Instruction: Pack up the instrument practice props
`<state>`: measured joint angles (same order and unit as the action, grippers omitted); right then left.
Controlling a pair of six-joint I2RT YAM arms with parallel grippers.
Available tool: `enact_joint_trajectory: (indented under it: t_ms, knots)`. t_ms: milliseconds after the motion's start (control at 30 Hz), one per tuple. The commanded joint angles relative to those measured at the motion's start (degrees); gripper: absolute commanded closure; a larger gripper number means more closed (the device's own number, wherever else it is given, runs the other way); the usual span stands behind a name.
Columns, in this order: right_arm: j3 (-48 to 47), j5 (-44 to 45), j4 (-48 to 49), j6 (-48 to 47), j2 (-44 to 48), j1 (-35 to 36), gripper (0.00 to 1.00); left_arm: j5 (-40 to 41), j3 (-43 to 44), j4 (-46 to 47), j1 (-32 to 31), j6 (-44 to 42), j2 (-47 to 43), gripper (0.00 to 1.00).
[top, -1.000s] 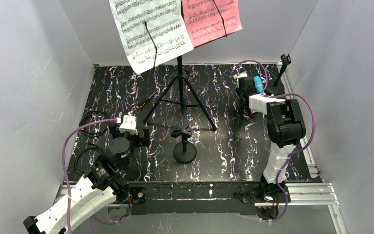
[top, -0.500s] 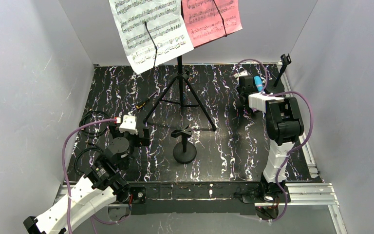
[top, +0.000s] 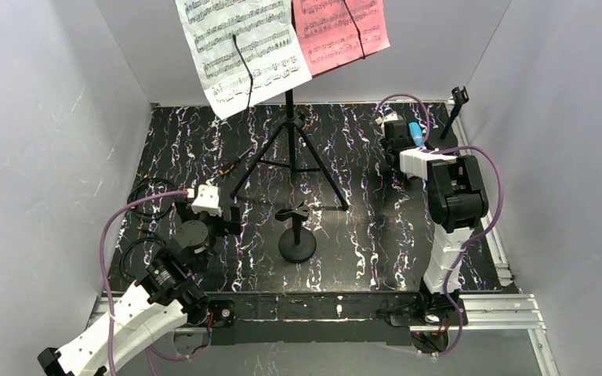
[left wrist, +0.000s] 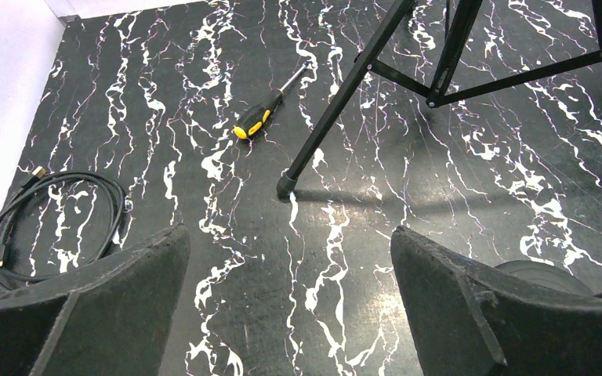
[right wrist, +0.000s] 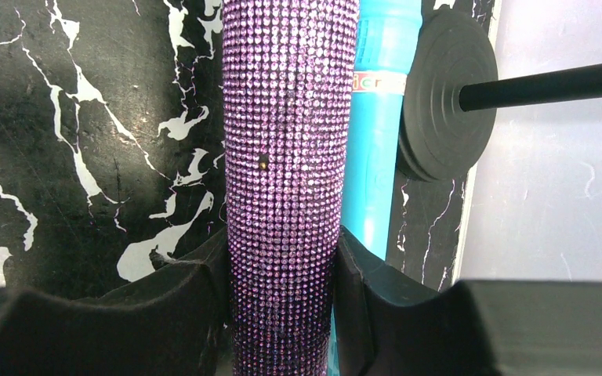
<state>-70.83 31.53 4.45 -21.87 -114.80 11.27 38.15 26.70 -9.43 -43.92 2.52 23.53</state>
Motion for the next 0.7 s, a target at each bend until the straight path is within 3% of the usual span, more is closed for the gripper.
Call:
enact_joint_trajectory:
  t_ms: [0,333,667]
  knots:
    - [-3.2,1.5,2.4,-0.8,-1.0,-0.3,0.5,0.7,0.7,0.7,0.4,-0.2,-0.2,0.02]
    - [-3.5,2.2,2.1,-1.7,-2.3,-0.6,0.43,0.8,0.8,0.7,0.4,-0.2,-0.2,0.02]
    - [-3.2,1.8,1.9,-1.7,-1.4,-0.8,0.43,0.8,0.8,0.7,0.4,-0.2,-0.1,0.02]
